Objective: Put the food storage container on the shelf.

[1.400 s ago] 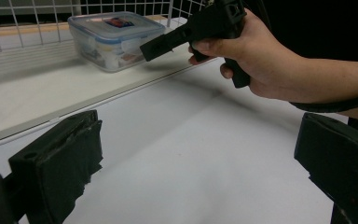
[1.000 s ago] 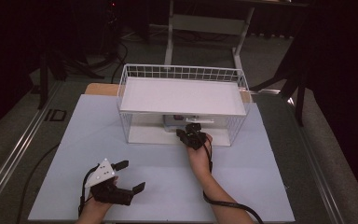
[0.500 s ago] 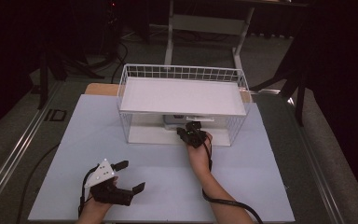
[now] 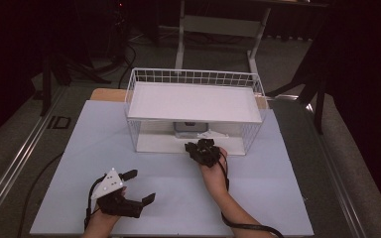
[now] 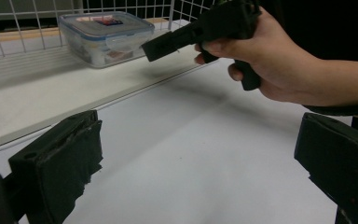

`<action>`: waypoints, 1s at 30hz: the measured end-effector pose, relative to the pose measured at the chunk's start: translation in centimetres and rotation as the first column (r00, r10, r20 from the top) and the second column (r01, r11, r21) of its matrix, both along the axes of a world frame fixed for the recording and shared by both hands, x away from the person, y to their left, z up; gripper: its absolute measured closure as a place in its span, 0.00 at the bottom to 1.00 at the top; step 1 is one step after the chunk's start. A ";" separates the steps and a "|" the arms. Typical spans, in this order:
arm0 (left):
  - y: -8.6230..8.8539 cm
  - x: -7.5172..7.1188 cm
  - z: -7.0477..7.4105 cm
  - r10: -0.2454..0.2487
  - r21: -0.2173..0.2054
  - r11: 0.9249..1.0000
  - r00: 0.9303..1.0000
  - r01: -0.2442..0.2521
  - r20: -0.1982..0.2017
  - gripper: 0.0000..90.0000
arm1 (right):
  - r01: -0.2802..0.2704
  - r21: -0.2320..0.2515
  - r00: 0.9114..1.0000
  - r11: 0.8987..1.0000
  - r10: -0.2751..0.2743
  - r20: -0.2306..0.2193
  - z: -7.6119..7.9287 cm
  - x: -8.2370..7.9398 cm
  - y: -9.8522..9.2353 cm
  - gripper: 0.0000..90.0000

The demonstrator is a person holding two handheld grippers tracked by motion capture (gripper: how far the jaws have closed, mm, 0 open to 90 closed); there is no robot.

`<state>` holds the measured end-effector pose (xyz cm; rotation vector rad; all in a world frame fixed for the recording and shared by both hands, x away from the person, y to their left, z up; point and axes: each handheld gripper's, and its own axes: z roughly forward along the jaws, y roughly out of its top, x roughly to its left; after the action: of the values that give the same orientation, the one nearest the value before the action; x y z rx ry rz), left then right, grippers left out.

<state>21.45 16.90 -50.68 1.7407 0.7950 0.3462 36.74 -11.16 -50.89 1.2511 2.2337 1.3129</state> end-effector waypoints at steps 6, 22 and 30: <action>0.0 0.0 0.1 0.004 0.005 1.000 1.000 -0.004 0.004 0.02 | -0.026 -0.003 0.999 1.000 0.026 0.024 0.4 -1.5 -0.3 0.77; 0.3 -0.1 0.1 0.020 0.004 1.000 1.000 -0.020 0.000 0.02 | -0.100 0.113 0.992 0.989 0.090 0.088 1.8 -5.8 -3.1 0.21; 0.3 -0.2 0.1 0.018 0.004 1.000 1.000 -0.018 0.004 0.02 | -0.140 0.079 0.981 0.987 0.127 0.149 2.2 -6.7 -5.2 0.19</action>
<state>21.28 17.17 -50.55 1.7369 0.8081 0.3636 30.04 -16.41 -48.65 1.0126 2.2124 1.5162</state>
